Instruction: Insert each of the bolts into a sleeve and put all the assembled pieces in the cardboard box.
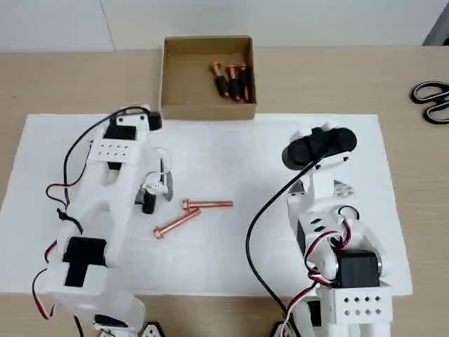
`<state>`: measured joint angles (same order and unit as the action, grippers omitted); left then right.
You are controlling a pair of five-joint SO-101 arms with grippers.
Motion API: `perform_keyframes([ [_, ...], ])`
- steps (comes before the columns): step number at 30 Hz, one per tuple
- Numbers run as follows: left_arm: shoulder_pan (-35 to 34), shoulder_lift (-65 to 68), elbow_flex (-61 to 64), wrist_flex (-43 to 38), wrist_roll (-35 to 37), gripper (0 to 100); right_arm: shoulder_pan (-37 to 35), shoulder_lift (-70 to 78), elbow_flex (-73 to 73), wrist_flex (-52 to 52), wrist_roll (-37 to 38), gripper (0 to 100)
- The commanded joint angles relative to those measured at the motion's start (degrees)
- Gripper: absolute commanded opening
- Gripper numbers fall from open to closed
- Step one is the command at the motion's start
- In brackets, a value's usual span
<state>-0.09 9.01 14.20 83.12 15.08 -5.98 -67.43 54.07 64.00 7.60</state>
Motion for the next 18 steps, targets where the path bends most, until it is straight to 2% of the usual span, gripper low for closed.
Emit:
perform_keyframes([
  [1,0.0,0.79,-2.51,-1.05,-0.35,19,0.22,-0.66,-0.35,-1.1,0.44,14.4],
  [12,0.18,2.46,-2.51,-3.08,-0.26,19,0.22,-0.66,-0.35,-1.19,0.44,14.4],
  [18,0.26,2.55,-2.42,-3.08,-0.26,11,0.22,-0.66,-0.44,-1.27,0.44,14.4],
])
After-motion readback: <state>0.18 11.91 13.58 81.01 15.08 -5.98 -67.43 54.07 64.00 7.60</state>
